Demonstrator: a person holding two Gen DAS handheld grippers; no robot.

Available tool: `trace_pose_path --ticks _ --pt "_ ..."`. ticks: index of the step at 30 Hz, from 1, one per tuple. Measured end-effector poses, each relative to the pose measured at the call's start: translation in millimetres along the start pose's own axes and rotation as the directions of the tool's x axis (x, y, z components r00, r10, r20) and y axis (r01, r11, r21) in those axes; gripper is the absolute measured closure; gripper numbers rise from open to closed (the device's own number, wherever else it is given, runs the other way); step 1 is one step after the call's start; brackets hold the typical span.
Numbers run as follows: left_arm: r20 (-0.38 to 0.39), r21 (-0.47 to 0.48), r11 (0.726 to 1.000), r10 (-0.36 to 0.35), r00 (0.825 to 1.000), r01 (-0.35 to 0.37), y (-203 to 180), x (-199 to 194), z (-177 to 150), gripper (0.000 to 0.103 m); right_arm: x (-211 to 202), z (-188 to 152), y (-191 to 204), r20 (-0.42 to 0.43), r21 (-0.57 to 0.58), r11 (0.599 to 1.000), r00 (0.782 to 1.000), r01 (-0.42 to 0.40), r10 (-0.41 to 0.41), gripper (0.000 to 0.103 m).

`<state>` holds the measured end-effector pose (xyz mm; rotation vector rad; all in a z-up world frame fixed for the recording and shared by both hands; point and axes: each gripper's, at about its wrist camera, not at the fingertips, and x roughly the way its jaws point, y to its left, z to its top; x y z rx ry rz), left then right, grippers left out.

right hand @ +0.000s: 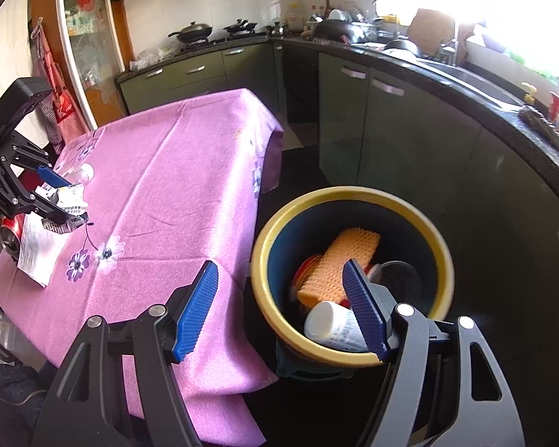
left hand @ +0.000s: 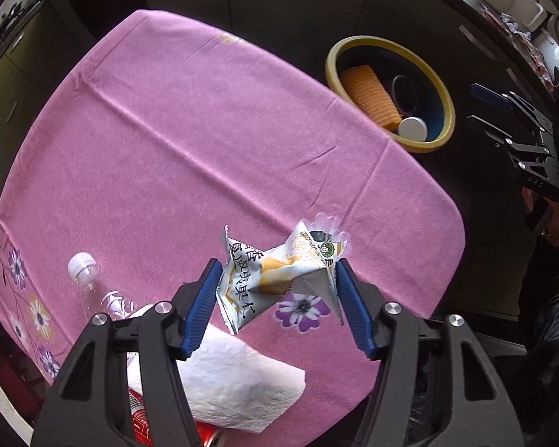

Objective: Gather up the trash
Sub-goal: 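Carry the snack wrapper over the bin with the left gripper and release, then withdraw the left gripper from the bin back toward the table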

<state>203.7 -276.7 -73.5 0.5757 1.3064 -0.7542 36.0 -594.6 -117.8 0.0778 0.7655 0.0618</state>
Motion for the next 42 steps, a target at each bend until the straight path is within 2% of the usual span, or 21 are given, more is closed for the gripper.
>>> trace_pose_path --ticks 7,15,21,24,26,30,34,37,42 --pt "0.034 0.145 0.989 -0.039 0.999 0.034 -66 -5 60 0.043 -45 -22 -39 0.066 0.095 0.994 0.996 0.060 -0.067 0.031" --pt "0.040 0.265 0.963 -0.068 0.997 0.055 -129 39 142 0.043 -74 -59 -76 0.087 0.193 0.978 0.991 0.082 -0.101 0.031" --pt "0.034 0.283 0.958 -0.046 0.998 0.035 -150 81 193 0.041 -85 -79 -91 0.099 0.243 0.966 0.989 0.086 -0.113 0.031" --pt "0.028 0.272 0.962 -0.027 0.999 0.018 -152 103 209 0.033 -89 -83 -95 0.104 0.256 0.962 0.987 0.095 -0.125 0.029" --pt "0.021 0.262 0.965 -0.016 1.000 0.010 -152 110 214 0.032 -90 -83 -94 0.100 0.262 0.960 0.986 0.101 -0.131 0.025" --pt "0.041 0.256 0.966 -0.047 0.998 0.035 -151 92 206 0.032 -91 -82 -87 0.089 0.251 0.961 0.986 0.117 -0.144 0.021" --pt "0.133 0.244 0.967 -0.102 0.986 0.067 -143 38 177 0.028 -86 -78 -77 0.078 0.265 0.959 0.989 0.100 -0.125 0.013" --pt "0.247 0.210 0.974 -0.141 0.959 0.089 -125 -17 139 0.022 -79 -70 -62 0.072 0.249 0.966 0.994 0.062 -0.083 0.012" --pt "0.445 0.066 0.996 -0.086 0.891 0.063 -75 -97 46 0.019 -56 -46 -11 0.039 0.128 0.992 0.999 -0.014 0.009 0.012"
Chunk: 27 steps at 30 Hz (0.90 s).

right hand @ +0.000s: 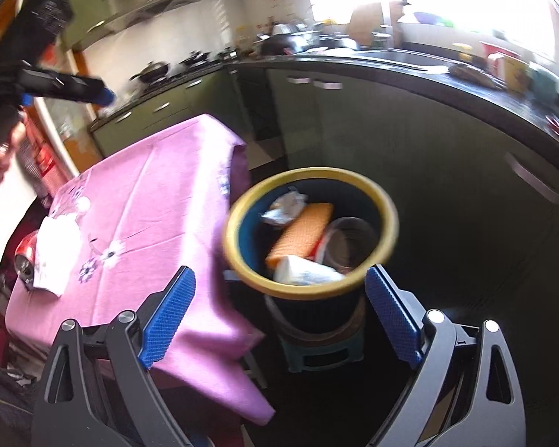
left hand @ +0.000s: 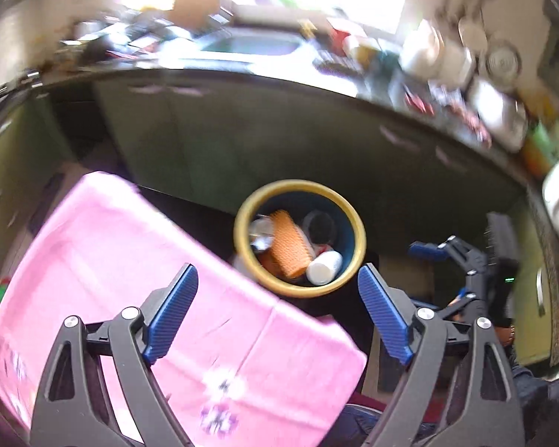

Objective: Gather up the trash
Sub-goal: 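Withdraw the left gripper from the bin back toward the table, then reach the right gripper to the clear water bottle and close on it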

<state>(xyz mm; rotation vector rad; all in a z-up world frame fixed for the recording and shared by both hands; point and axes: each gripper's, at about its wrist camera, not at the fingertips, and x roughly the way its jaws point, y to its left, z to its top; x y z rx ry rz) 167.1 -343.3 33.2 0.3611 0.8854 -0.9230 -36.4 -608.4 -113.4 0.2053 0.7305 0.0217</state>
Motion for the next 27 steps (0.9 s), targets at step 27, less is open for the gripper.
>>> trace_pose_path --ticks 27 --pt "0.215 -0.559 0.799 0.397 0.892 -0.221 144 -196 -298 0.014 209 122 364 -0.618 -0.085 0.896 0.728 -0.435 0.295 0.043"
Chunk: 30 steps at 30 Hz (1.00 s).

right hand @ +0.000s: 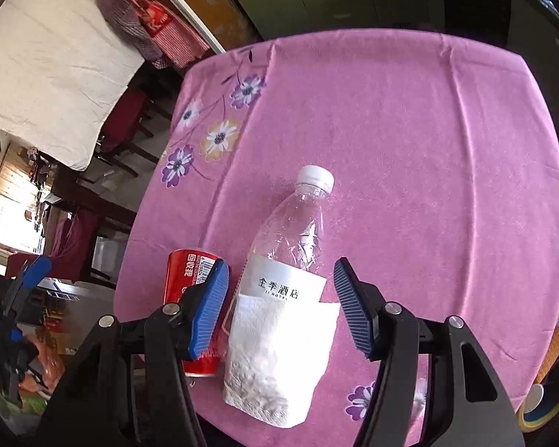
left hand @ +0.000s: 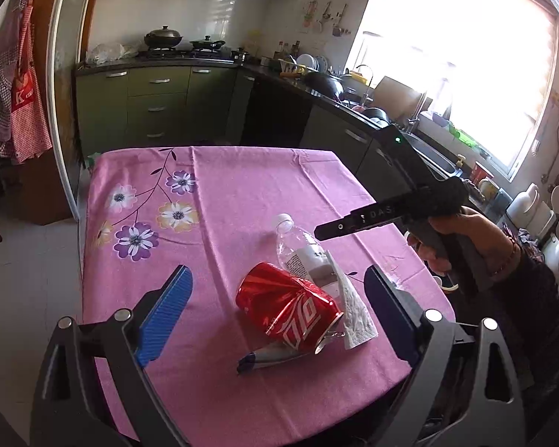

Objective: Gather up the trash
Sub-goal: 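Reach the right gripper to the clear water bottle and close on it, then lift the water bottle with the right gripper and carry it over the bin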

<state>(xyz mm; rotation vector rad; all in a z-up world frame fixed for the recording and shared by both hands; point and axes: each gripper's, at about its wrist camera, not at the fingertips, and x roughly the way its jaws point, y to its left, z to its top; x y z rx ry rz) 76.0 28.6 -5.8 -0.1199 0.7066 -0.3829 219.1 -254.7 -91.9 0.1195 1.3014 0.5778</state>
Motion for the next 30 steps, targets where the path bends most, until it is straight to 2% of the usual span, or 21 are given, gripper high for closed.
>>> trace_pose_path --ticks 8,12,18,26,30 --pt "0.012 0.036 0.999 -0.007 1.000 0.006 -6 -2 -4 0.014 34 19 -3 -0.132 0.074 0.993 0.988 0.096 -0.086 0.043" --pt "0.006 0.042 0.999 -0.020 1.000 0.020 -7 0 -8 0.014 53 25 2 -0.181 0.092 0.991 0.980 0.099 -0.081 0.043" --pt "0.000 0.049 0.999 -0.021 1.000 0.021 -7 -2 -13 0.014 70 27 6 -0.234 0.110 0.987 0.968 0.113 -0.085 0.038" --pt "0.007 0.040 0.999 -0.018 1.000 0.018 0 -5 -17 0.014 86 28 9 -0.263 0.096 0.980 0.954 0.172 -0.142 0.037" --pt "0.007 0.037 0.999 -0.018 1.000 0.018 2 -6 -20 0.014 88 32 11 -0.234 0.097 0.981 0.962 0.168 -0.141 0.037"
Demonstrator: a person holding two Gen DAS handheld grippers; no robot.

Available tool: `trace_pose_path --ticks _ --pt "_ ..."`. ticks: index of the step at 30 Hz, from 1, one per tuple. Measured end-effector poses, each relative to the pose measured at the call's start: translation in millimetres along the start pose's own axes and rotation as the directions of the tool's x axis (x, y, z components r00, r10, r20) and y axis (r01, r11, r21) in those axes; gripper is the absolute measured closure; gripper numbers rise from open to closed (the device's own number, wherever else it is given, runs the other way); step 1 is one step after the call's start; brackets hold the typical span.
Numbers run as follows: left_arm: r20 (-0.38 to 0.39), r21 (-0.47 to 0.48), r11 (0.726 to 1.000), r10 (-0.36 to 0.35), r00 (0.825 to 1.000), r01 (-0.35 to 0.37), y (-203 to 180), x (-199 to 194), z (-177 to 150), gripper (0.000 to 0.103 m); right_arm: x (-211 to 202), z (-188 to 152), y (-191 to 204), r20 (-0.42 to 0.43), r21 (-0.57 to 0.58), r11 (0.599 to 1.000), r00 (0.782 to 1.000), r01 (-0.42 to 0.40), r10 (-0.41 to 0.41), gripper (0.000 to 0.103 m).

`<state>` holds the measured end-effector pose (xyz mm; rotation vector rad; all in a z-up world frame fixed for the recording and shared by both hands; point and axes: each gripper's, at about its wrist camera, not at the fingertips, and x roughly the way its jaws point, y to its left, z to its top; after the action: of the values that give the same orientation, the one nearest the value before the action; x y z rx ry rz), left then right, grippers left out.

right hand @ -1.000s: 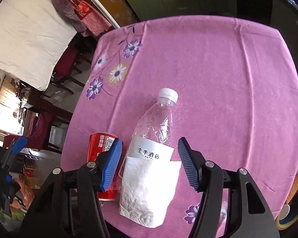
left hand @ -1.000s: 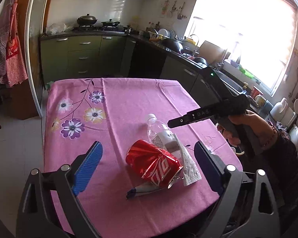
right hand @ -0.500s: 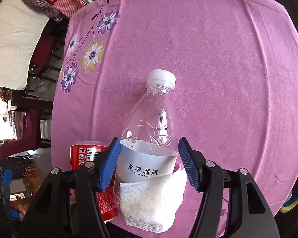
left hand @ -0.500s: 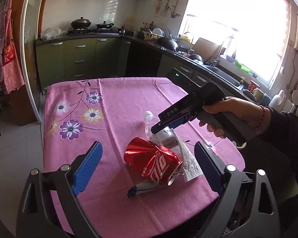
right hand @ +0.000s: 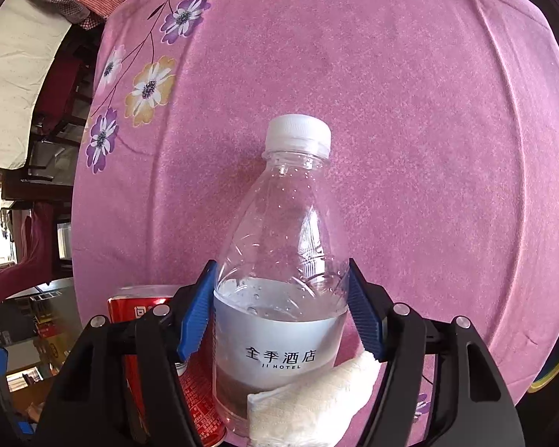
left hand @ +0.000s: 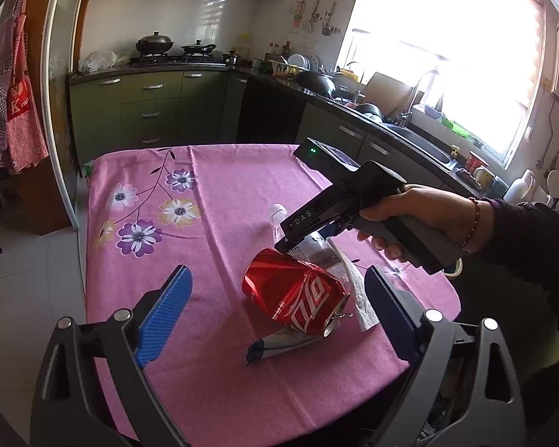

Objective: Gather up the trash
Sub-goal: 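Lift the water bottle with the right gripper and carry it over the bin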

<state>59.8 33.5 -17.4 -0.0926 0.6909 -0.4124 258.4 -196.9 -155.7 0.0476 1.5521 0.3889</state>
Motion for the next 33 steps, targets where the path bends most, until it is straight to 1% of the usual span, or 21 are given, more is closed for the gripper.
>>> trace_pose_path --ticks 7,11,14,17,20,23,27,28,31,33 --pt "-0.007 -0.015 1.000 0.011 1.000 -0.011 7 1 -3 0.014 -18 13 -3 0.101 0.006 0.999 0.994 -0.037 0.036 0.038" --pt "-0.008 -0.020 1.000 0.014 1.000 -0.014 8 1 -3 0.014 -24 26 -8 0.151 0.019 0.999 0.988 -0.038 0.034 0.038" --pt "-0.010 -0.018 1.000 0.018 1.000 -0.018 8 1 -2 0.014 -28 35 -13 0.200 0.028 0.999 0.980 -0.027 0.021 0.038" --pt "-0.014 -0.017 1.000 0.021 1.000 -0.021 8 3 -2 0.014 -35 46 -21 0.242 0.050 0.998 0.970 -0.041 0.028 0.038" --pt "-0.021 -0.014 0.999 0.029 0.999 -0.029 9 5 -1 0.014 -45 55 -27 0.296 0.062 0.997 0.955 -0.038 0.018 0.038" --pt "-0.027 -0.013 0.999 0.031 0.999 -0.031 8 7 0 0.014 -58 63 -36 0.342 0.076 0.995 0.939 -0.057 0.028 0.038" --pt "-0.036 -0.007 0.999 0.032 0.999 -0.032 6 11 1 0.014 -80 66 -43 0.392 0.065 0.995 0.919 -0.074 0.043 0.038" --pt "-0.039 -0.005 0.999 0.032 0.999 -0.032 6 12 2 0.014 -87 65 -44 0.410 0.070 0.994 0.911 -0.083 0.047 0.038" --pt "-0.044 0.000 1.000 0.030 0.999 -0.030 3 14 3 0.014 -108 54 -40 0.440 0.015 0.999 0.897 -0.052 0.040 0.038" --pt "-0.047 0.002 1.000 0.029 0.998 -0.029 1 16 3 0.014 -122 41 -37 0.463 -0.021 0.999 0.886 -0.025 0.032 0.038"
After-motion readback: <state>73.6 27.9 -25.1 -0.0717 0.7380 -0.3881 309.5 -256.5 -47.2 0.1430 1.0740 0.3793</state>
